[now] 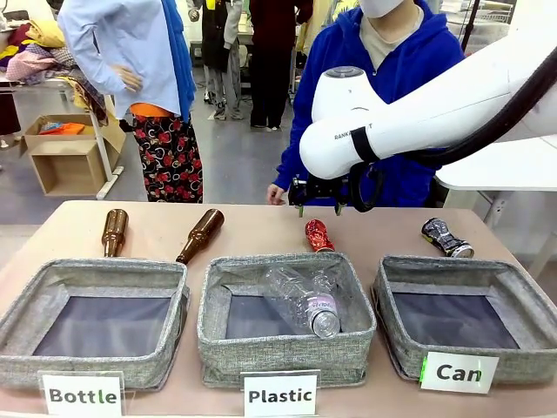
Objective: Sort the can waste into the basket.
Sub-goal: Pick up the can waste from the table and place it in the right Fabric basket.
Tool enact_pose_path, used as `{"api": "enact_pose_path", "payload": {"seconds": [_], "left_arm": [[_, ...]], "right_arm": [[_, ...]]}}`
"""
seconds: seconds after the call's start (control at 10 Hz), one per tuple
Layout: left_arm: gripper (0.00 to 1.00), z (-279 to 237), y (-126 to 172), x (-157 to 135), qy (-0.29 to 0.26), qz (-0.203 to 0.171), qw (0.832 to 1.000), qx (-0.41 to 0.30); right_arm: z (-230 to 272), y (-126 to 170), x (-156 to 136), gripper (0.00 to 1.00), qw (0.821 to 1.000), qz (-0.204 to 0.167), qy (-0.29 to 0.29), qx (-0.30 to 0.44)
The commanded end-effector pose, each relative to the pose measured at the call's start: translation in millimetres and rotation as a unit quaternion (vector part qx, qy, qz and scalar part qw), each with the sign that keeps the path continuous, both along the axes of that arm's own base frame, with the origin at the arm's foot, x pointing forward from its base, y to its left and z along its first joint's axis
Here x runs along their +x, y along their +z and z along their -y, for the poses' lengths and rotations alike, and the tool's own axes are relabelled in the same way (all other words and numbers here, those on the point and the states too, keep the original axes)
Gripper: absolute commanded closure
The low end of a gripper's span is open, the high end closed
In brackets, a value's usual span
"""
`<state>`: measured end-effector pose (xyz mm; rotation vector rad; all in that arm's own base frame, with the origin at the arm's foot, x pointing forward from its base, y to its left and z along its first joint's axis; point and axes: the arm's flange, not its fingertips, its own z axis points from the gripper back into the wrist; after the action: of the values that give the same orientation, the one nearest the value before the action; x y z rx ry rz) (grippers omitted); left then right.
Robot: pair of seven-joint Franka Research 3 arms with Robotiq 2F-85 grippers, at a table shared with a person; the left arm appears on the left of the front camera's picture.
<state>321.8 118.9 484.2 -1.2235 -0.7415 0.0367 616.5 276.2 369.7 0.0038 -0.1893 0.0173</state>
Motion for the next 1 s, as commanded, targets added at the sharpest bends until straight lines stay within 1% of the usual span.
{"api": "enact_pose_path", "payload": {"seconds": [0.0, 0.1, 0.2, 0.3, 0.5, 0.7, 0.9], "left_arm": [[0.00, -0.1, -0.6, -1.4, -0.004, 0.011, 1.000, 0.002], [0.00, -0.1, -0.6, -1.4, -0.004, 0.011, 1.000, 0.002], [0.00, -0.1, -0.6, -1.4, -0.004, 0.011, 1.000, 0.002], [0.00, -0.1, -0.6, -1.4, -0.004, 0.011, 1.000, 0.002], [0.00, -0.1, -0.6, -1.4, -0.004, 0.011, 1.000, 0.002], [0.00, -0.1, -0.6, -1.4, -0.004, 0.011, 1.000, 0.002], [0.00, -0.1, -0.6, -1.4, -0.004, 0.011, 1.000, 0.002]], "right_arm": [[2.1, -11.4, 25.2, 0.00, 0.999, -0.018, 0.001, 0.030], [3.1, -19.8, 32.2, 0.00, 0.999, -0.026, -0.009, 0.031], [4.2, -28.7, 39.2, 0.00, 0.999, -0.026, -0.017, 0.024], [5.2, -36.6, 43.5, 0.00, 0.999, -0.035, -0.013, 0.015], [9.5, -54.1, 47.1, 0.00, 0.998, -0.063, -0.007, -0.009], [13.3, -69.2, 48.0, 0.00, 0.996, -0.085, -0.003, -0.014], [17.7, -76.9, 47.5, 0.00, 0.996, -0.085, -0.003, -0.015]]}}
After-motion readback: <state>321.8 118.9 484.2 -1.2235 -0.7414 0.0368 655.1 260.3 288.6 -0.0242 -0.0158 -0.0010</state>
